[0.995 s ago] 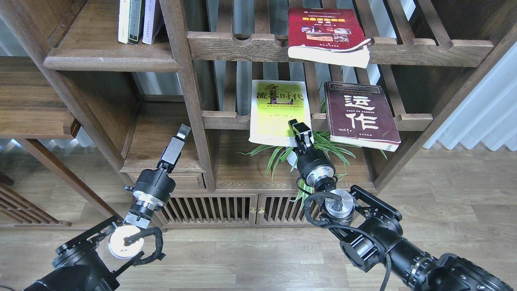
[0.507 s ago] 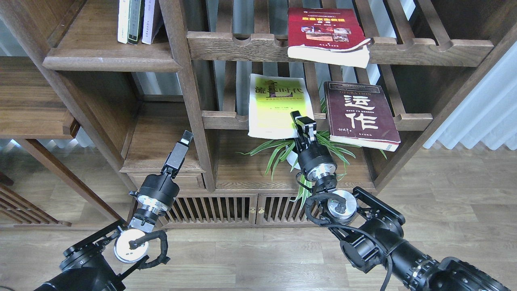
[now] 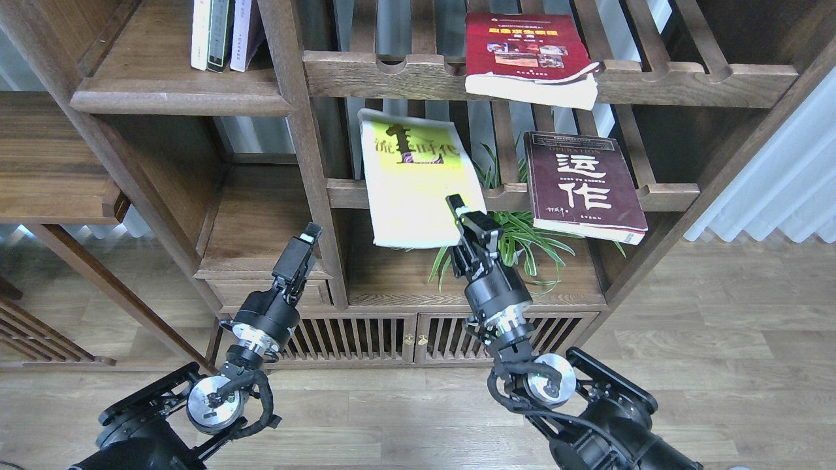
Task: Organize books on shelf
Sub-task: 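Tip the yellow-green book off the shelf toward the left gripper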
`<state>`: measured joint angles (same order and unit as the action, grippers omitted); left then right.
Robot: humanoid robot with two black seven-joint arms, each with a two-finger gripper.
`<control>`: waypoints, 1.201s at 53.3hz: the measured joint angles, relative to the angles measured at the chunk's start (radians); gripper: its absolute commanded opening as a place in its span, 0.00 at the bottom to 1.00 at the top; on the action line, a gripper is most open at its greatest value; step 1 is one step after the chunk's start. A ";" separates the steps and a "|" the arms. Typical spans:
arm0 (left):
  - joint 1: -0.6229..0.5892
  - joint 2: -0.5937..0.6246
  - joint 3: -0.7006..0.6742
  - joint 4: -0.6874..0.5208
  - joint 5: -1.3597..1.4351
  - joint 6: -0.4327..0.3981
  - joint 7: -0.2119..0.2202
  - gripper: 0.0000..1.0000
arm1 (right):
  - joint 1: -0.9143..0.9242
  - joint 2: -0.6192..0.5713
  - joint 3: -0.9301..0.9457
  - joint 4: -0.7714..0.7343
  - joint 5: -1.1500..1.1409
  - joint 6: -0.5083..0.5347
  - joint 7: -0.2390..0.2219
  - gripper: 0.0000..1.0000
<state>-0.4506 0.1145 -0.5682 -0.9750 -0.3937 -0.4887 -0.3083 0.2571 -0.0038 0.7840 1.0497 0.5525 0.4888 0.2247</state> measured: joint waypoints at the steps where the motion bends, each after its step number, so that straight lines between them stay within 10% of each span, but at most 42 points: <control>1: 0.000 0.005 0.002 -0.002 -0.004 0.000 0.005 0.98 | -0.002 -0.002 0.000 0.000 0.000 0.000 0.000 0.05; 29: -0.007 0.224 0.102 -0.214 -0.174 0.000 0.060 0.98 | -0.068 -0.036 -0.020 0.002 0.000 0.000 -0.105 0.06; 64: -0.011 0.310 0.195 -0.274 -0.238 0.000 0.121 0.98 | -0.090 -0.031 -0.137 0.066 -0.006 0.000 -0.110 0.08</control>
<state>-0.4621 0.4245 -0.3734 -1.2487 -0.6318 -0.4887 -0.1874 0.1668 -0.0347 0.6475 1.1162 0.5466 0.4889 0.1150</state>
